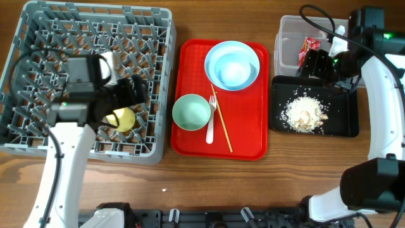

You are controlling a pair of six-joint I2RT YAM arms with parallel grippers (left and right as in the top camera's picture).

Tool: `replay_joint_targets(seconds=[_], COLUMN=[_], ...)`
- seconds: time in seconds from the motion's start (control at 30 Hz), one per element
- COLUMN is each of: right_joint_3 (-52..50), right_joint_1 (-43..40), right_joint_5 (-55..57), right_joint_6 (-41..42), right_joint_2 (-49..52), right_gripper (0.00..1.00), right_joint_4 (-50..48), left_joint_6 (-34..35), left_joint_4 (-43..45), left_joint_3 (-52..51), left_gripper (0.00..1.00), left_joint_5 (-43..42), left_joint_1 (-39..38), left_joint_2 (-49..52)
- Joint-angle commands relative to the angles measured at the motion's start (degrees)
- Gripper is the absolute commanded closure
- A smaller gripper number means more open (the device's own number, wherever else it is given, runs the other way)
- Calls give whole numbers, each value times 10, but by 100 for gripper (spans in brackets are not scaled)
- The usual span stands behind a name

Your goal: Sort waste into correct bins and load items into the dishwasher rack

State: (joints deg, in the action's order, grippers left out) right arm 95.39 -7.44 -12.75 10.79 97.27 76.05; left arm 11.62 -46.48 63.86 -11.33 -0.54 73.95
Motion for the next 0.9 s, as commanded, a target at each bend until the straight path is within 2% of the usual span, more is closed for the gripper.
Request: replay_joint_targets(seconds=[0.0, 0.13, 0.27, 0.47, 0.77, 0.87], right_joint_3=[5, 5, 5, 5, 5, 5], right_joint_1=[1, 1, 1, 1, 1, 1], right_joint_5=[12, 12, 11, 11, 12, 11], right_joint_6=[-3, -3, -3, -3, -3, -2], right_joint_2=[-6, -6, -6, -6, -6, -6], right_gripper=[14, 14, 14, 14, 14, 14], right_joint_4=[0, 0, 1, 1, 1, 1], left_joint_6=[10, 8, 10, 10, 10, 10], left_joint_4=[5, 27, 57, 94, 129, 133], left_joint_3=[5, 5, 5, 5, 5, 5], left_gripper=[0, 0, 0, 0, 20, 30], left_joint_5=[5, 20, 0, 15, 25, 25], left_joint_1=[-88, -168, -234, -298, -336, -341], left_joint_2=[13, 38, 68, 133, 251, 280])
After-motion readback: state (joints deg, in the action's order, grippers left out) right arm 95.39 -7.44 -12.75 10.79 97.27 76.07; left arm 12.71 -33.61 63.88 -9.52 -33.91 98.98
